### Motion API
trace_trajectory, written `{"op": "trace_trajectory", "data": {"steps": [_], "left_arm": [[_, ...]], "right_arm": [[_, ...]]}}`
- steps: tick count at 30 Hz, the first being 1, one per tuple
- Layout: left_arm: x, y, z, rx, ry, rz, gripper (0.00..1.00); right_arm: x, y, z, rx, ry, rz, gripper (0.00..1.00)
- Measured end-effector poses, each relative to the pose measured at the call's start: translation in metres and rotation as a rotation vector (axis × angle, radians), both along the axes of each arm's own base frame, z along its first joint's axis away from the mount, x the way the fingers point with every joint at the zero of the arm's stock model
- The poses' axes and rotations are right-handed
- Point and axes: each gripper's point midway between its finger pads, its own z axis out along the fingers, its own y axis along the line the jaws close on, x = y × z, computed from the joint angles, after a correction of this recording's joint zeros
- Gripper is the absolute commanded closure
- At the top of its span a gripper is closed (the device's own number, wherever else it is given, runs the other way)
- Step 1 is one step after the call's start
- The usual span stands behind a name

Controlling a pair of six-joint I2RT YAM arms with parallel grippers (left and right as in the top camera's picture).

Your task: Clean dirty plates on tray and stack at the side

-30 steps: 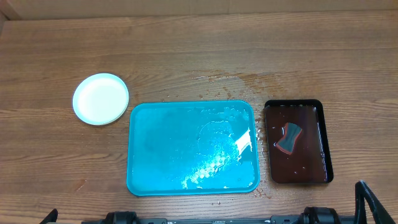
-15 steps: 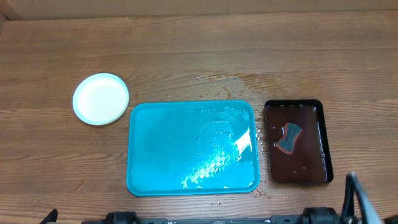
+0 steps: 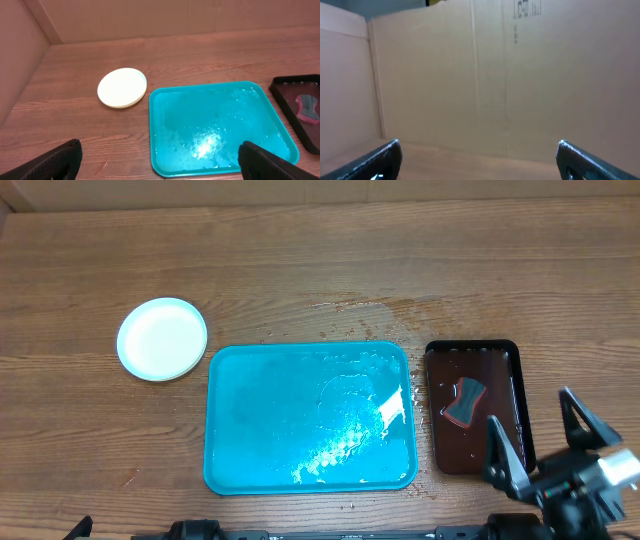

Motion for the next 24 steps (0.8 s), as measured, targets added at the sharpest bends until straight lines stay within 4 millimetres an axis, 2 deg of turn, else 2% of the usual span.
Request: {"op": "trace_trajectory", "data": {"steps": [6,11,24], "left_arm": [[0.000,0.000,0.000,0.000,0.000,0.000,0.00],[0.000,0.000,0.000,0.000,0.000,0.000,0.00],[0.000,0.000,0.000,0.000,0.000,0.000,0.00]], "right_arm": [[0.027,0.003,-0.022,0.024,-0.095,0.024,0.00],[0.048,0.002,-0.060,0.033,-0.110,0.024,0.00],[0.075,-0.021,-0.116,0.106,0.001,-0.106,0.00]]}}
